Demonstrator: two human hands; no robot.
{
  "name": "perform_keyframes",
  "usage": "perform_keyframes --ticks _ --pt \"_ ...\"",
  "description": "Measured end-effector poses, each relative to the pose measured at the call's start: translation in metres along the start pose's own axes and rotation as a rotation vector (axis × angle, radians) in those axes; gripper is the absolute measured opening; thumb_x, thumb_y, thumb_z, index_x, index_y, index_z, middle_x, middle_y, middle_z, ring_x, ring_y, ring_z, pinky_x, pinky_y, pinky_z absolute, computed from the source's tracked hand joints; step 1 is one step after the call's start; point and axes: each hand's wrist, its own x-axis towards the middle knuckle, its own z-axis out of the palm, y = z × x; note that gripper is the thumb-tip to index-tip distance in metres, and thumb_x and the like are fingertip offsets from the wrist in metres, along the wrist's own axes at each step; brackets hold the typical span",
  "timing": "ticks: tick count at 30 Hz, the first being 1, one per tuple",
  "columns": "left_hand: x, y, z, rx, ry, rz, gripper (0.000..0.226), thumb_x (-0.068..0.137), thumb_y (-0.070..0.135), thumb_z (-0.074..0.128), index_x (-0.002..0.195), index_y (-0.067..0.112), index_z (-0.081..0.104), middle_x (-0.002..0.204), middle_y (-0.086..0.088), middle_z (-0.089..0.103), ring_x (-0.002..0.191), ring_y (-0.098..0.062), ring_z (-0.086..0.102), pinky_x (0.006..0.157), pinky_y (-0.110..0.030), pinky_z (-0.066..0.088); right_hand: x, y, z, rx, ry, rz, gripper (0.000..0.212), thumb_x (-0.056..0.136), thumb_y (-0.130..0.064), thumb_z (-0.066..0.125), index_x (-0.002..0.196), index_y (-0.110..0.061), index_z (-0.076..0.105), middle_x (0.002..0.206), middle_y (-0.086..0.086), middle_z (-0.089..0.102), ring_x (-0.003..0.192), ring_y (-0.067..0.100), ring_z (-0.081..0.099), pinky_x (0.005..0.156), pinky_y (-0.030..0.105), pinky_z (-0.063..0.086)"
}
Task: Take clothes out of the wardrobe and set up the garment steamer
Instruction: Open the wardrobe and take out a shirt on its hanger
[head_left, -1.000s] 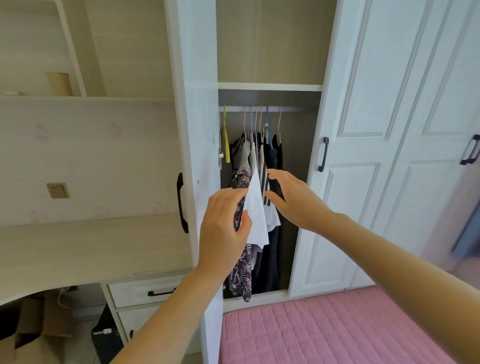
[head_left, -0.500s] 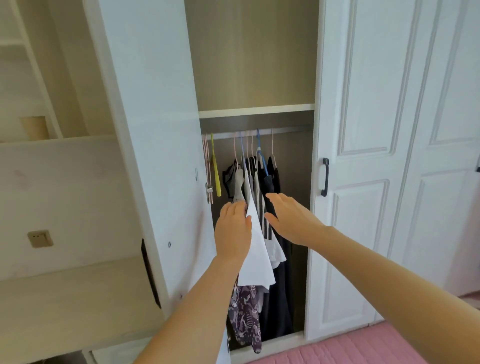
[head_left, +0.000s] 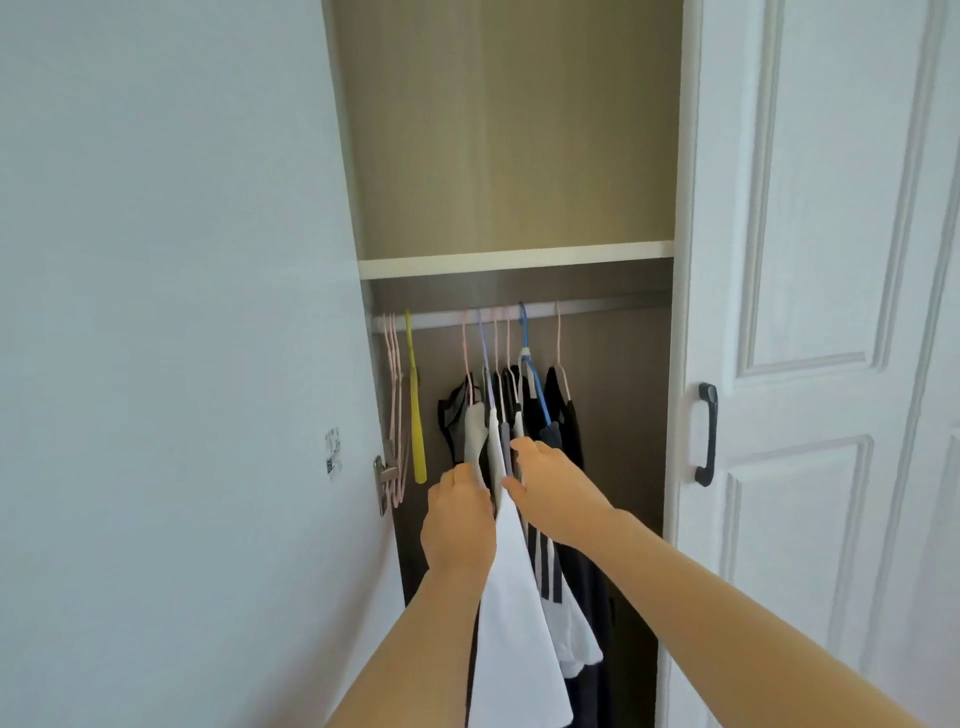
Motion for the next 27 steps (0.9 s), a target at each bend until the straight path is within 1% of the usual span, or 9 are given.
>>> perform_keyframes --ticks 3,5,8,12,17,19,22,25,27 --pt "0.014 -0.007 0.017 -0.065 0.009 -0.066 0.036 0.098 0.033 0.047 0.128 0.014 0.049 0.121 -0.003 0.058 0.109 -0.017 0.056 0.083 -0.027 0.052 0.025 0.007 0.012 0.059 0.036 0.041 0.034 0.097 -0.026 0.05 0.126 -0.009 0.045 0.098 0.006 0.063 0.083 0.018 0.061 0.074 0.028 0.054" --pt "0.022 -0.011 0.026 -0.091 0.006 -0.09 0.039 0.097 0.039 0.047 0.128 0.016 0.048 0.119 -0.001 0.059 0.106 -0.014 0.056 0.076 -0.023 0.047 0.039 0.011 0.02 0.108 0.062 0.073 0.029 0.098 -0.023 0.049 0.123 -0.009 0.047 0.09 0.006 0.063 0.074 0.015 0.061 0.067 0.027 0.054" --pt "0.032 -0.017 0.033 -0.144 0.013 -0.09 0.034 0.096 0.037 0.049 0.124 0.017 0.05 0.112 0.0 0.061 0.09 -0.008 0.053 0.069 -0.021 0.045 0.051 0.012 0.029 0.153 0.101 0.134 0.023 0.099 -0.023 0.047 0.118 -0.011 0.051 0.089 0.006 0.064 0.073 0.017 0.063 0.067 0.028 0.056" --pt "0.048 -0.021 0.039 -0.299 0.049 -0.113 0.022 0.096 0.025 0.051 0.115 0.017 0.055 0.1 0.002 0.063 0.079 -0.007 0.055 0.058 -0.015 0.04 0.066 0.009 0.036 0.15 0.171 0.115 0.019 0.098 -0.022 0.047 0.109 -0.009 0.055 0.084 0.005 0.061 0.071 0.018 0.061 0.069 0.032 0.056" --pt "0.067 -0.019 0.044 -0.429 0.076 -0.168 0.016 0.096 0.028 0.053 0.107 0.018 0.058 0.085 0.008 0.061 0.072 -0.006 0.057 0.055 -0.017 0.042 0.088 -0.003 0.035 0.226 0.117 0.167 0.021 0.094 -0.016 0.051 0.111 -0.004 0.053 0.099 0.012 0.063 0.087 0.026 0.063 0.076 0.036 0.056" --pt "0.073 -0.017 0.045 -0.448 0.076 -0.208 0.017 0.096 0.029 0.053 0.107 0.018 0.059 0.084 0.006 0.061 0.072 -0.007 0.056 0.054 -0.019 0.041 0.096 -0.005 0.036 0.242 0.083 0.207 0.023 0.093 -0.018 0.053 0.111 -0.004 0.052 0.105 0.014 0.062 0.094 0.03 0.063 0.078 0.037 0.055" --pt "0.079 -0.017 0.048 -0.433 0.061 -0.217 0.022 0.096 0.033 0.05 0.104 0.016 0.062 0.085 0.003 0.063 0.072 -0.01 0.058 0.053 -0.022 0.041 0.104 0.0 0.035 0.159 0.018 0.225 0.025 0.094 -0.023 0.055 0.111 -0.005 0.053 0.106 0.013 0.062 0.099 0.03 0.062 0.08 0.038 0.052" --pt "0.086 -0.018 0.052 -0.416 0.04 -0.215 0.021 0.096 0.031 0.049 0.101 0.016 0.062 0.08 0.003 0.062 0.073 -0.016 0.059 0.062 -0.031 0.05 0.111 0.012 0.037 0.113 -0.037 0.251 0.023 0.095 -0.012 0.052 0.116 -0.003 0.05 0.112 0.014 0.062 0.107 0.029 0.059 0.097 0.035 0.043" --pt "0.091 -0.016 0.055 -0.429 0.024 -0.216 0.021 0.097 0.03 0.049 0.105 0.014 0.061 0.084 0.001 0.062 0.077 -0.017 0.059 0.067 -0.033 0.05 0.115 0.019 0.04 0.12 -0.051 0.258 0.027 0.094 -0.008 0.051 0.119 -0.002 0.047 0.114 0.015 0.062 0.11 0.027 0.058 0.106 0.032 0.034"
